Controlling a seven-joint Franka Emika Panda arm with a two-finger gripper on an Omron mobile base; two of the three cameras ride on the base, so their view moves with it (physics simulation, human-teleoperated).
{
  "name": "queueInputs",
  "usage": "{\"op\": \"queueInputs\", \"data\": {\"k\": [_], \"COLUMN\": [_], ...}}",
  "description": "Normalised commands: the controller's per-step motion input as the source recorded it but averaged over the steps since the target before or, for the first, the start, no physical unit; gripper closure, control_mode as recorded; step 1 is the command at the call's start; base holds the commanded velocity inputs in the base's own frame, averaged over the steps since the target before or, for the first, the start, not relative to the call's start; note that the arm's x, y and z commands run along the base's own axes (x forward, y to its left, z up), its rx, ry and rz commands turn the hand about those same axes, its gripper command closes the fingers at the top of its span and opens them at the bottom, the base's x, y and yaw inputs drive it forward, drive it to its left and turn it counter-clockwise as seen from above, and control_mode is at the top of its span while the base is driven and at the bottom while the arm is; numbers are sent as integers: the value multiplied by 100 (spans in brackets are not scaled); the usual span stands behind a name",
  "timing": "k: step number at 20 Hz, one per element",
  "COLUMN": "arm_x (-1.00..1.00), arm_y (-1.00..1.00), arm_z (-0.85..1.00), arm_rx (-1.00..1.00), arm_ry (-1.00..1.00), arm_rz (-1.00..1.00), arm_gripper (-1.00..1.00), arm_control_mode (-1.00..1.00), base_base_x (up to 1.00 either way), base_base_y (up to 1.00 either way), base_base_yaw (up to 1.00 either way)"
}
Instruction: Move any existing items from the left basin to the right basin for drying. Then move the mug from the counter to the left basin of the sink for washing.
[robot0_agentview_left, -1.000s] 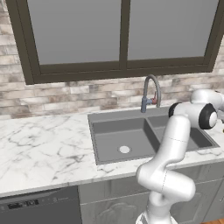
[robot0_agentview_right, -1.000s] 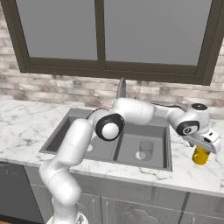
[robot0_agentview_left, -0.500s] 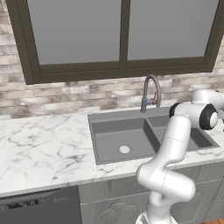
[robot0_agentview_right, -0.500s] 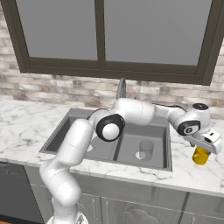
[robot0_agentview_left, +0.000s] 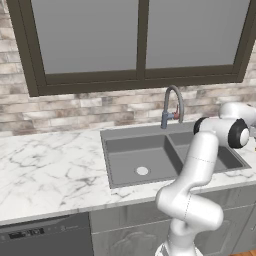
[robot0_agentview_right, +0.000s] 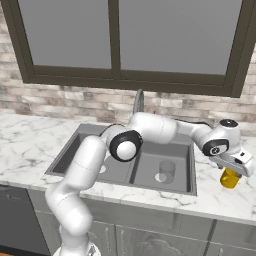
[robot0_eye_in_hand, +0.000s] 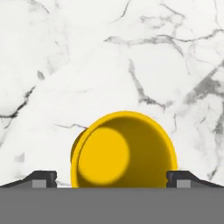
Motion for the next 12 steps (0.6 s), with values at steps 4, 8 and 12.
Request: {"op": "queueInputs", "data": {"k": [4, 8, 12], "arm_x": [-9, -8, -4], "arm_y": [1, 2, 4], "arm_z": [-30, -28, -17], "arm_rx": [-9, -10, -9], "arm_ry": [0, 0, 0], "arm_rz": [10, 11, 10], "arm_gripper": [-100, 100, 100], "arm_control_mode": [-100, -100, -100], "base_base_x": [0, 0, 0], "base_base_y": [0, 0, 0], "base_base_yaw": [0, 0, 0]}}
